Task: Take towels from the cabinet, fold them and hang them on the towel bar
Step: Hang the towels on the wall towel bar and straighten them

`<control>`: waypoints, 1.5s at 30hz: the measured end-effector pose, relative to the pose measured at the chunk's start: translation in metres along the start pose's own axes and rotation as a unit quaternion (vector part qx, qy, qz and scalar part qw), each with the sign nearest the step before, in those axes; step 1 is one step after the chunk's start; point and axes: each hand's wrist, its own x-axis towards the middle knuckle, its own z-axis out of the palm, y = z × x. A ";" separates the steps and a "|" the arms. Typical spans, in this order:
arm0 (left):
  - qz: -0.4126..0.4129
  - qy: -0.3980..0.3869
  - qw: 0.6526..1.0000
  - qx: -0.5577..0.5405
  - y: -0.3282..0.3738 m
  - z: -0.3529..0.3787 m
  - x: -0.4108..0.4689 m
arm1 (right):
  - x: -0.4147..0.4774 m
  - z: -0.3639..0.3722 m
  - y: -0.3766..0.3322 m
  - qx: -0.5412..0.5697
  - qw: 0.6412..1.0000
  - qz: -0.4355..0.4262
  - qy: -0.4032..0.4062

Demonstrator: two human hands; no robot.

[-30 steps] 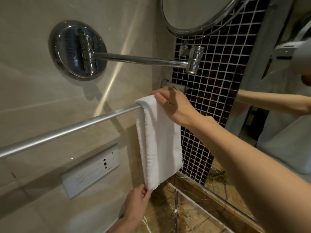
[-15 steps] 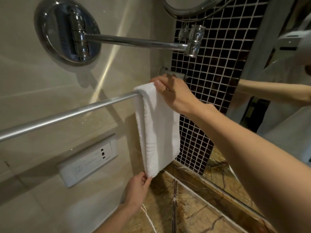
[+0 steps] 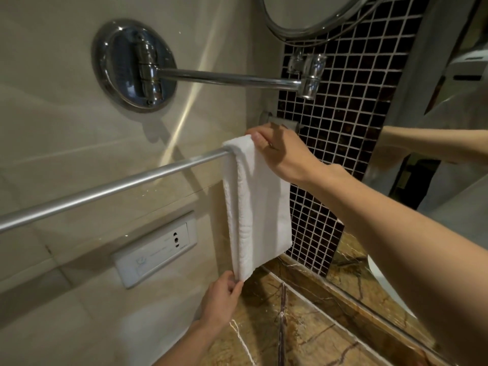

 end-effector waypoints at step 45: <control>-0.188 -0.138 0.970 -0.068 -0.079 -0.032 -0.466 | -0.548 0.067 -0.206 -0.022 0.792 0.325 -0.516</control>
